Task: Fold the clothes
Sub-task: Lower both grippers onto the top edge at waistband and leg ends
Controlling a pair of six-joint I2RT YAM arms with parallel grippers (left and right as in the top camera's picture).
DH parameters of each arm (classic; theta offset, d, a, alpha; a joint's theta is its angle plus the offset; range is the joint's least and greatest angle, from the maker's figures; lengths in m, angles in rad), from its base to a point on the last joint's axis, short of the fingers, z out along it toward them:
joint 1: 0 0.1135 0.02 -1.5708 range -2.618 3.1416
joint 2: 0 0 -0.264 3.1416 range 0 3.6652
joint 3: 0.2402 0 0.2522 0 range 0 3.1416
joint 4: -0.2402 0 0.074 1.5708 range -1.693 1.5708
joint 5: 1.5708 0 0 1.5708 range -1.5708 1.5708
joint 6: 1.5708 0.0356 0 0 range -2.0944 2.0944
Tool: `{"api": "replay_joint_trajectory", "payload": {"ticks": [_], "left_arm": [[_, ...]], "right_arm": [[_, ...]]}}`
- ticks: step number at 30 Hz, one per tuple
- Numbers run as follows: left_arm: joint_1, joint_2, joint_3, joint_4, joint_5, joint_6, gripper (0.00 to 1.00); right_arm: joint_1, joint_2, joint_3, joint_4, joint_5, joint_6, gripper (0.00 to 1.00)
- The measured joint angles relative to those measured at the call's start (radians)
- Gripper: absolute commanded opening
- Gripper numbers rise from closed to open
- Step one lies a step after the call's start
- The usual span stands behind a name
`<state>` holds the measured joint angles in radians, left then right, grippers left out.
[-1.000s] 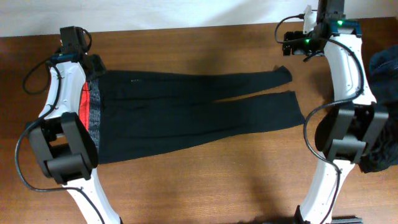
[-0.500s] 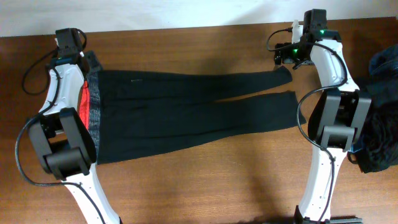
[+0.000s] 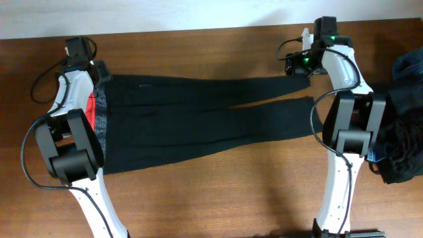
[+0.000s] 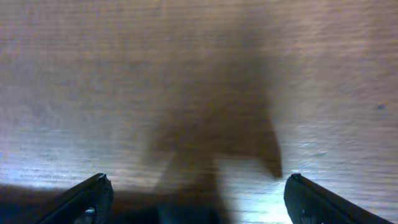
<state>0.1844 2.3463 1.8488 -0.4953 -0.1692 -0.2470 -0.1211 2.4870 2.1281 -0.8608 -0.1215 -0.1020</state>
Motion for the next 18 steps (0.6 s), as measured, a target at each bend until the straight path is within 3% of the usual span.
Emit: {"api": "replay_joint_trajectory", "payload": {"ticks": [14, 18], "left_arm": [[0.0, 0.0, 0.0, 0.014, 0.0, 0.0, 0.68], [0.0, 0.001, 0.0, 0.013, 0.0, 0.0, 0.62]], "right_arm": [[0.008, 0.002, 0.0, -0.072, 0.071, -0.003, 0.93], [0.008, 0.002, 0.0, -0.078, 0.073, -0.003, 0.92]]}}
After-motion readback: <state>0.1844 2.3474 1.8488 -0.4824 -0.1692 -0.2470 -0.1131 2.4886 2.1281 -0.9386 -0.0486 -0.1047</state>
